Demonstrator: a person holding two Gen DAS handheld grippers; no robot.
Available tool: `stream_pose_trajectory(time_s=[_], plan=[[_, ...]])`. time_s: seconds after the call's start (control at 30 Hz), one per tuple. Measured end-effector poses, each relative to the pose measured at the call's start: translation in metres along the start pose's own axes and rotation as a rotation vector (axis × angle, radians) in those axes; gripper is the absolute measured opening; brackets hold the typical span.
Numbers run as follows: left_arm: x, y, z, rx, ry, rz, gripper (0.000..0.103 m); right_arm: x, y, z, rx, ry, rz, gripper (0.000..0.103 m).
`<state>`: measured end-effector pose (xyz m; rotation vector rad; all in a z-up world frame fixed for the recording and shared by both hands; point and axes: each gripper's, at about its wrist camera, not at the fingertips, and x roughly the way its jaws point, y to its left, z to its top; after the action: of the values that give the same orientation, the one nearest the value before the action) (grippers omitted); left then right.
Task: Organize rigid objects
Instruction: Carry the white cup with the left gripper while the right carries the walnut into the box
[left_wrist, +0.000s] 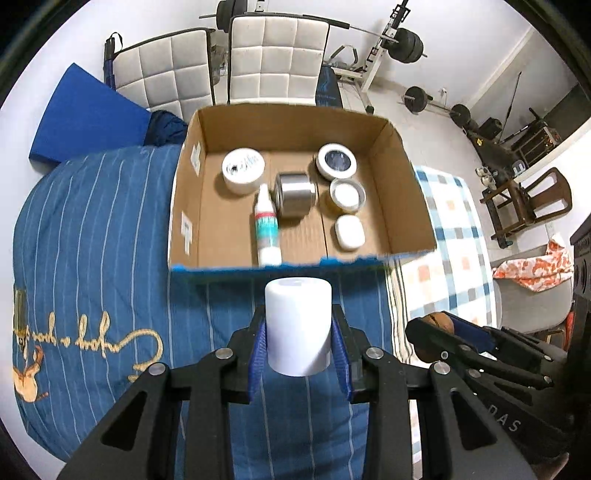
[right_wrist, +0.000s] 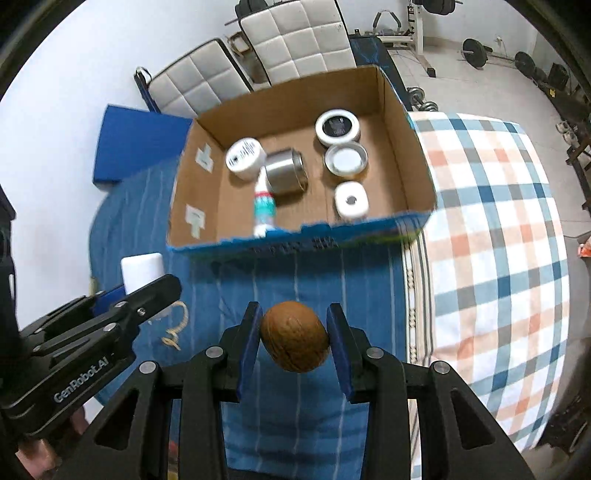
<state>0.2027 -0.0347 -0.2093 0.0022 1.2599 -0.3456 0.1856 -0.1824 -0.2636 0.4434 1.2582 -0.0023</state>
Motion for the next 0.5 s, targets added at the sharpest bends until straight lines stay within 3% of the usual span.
stream_pose_trajectory(time_s=[0.23, 0.5], plan=[[0.023, 0.029, 0.047, -0.044, 0.020, 0.025, 0.029, 0.014, 0.002, 0.043, 0.003, 0.005, 0.036, 0.038], [0.100, 0.069, 0.090, -0.089, 0.186, 0.078, 0.029, 0.066, 0.004, 0.094, -0.006, 0.059, 0.012, 0.038]])
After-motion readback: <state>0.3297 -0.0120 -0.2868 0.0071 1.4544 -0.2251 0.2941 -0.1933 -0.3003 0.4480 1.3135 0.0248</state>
